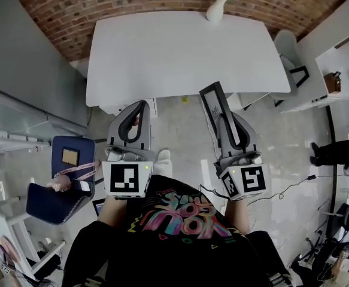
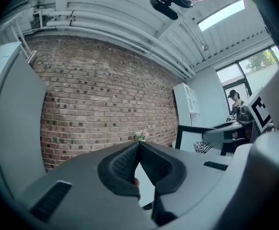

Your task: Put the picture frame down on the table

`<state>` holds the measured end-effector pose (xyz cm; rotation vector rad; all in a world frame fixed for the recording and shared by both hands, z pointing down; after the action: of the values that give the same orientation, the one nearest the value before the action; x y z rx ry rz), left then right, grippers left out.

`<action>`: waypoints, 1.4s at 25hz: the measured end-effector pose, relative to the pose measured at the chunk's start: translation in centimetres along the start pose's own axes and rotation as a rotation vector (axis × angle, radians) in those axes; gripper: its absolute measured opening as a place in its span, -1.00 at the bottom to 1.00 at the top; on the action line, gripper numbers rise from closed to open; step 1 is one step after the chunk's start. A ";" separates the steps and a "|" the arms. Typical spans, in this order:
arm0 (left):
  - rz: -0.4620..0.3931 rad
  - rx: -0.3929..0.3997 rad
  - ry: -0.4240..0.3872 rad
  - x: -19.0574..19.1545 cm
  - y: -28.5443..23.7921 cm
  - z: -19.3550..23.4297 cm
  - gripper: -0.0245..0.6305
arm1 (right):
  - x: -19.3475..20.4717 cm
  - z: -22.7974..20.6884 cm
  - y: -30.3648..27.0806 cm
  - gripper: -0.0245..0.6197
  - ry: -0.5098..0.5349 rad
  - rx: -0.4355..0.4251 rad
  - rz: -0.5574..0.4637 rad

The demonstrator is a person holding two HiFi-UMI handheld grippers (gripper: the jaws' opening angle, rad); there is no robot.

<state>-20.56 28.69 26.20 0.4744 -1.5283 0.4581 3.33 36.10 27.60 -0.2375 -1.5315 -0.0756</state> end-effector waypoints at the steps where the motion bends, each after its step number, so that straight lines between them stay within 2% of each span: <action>1: 0.003 -0.002 0.005 0.0 -1.5 0.8 -0.86 | -0.2 -0.6 -1.5 -0.65 0.000 0.002 -0.001; 6: 0.006 0.009 0.023 0.2 -7.5 3.6 -0.86 | -1.1 -2.9 -7.6 -0.65 0.006 0.010 0.001; 12: 0.020 0.037 0.020 0.5 -11.9 4.6 -0.86 | -1.0 -5.0 -11.7 -0.65 -0.030 0.011 0.018; 17: 0.042 0.023 0.022 1.5 -15.1 5.6 -0.86 | -0.5 -6.8 -15.6 -0.65 -0.062 -0.016 0.021; 24: 0.045 -0.046 0.027 2.4 -21.1 5.9 -0.86 | -0.1 -11.4 -21.2 -0.65 -0.059 -0.081 0.024; 29: 0.039 -0.100 0.023 2.2 -27.4 5.6 -0.86 | 0.1 -16.4 -26.6 -0.65 -0.064 -0.141 0.046; 35: 0.012 -0.182 0.021 0.8 -35.5 4.8 -0.86 | -1.8 -23.1 -33.2 -0.65 -0.049 -0.238 0.042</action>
<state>-4.68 -3.42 26.66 0.3179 -1.5369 0.3289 19.31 -1.06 28.85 -0.4642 -1.5656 -0.2209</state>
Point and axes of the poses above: the fingertips, and each gripper's own axes: y backward along the fingers, z to its left, x out of its underside, the point moved 9 cm from there along y, backward along the fingers
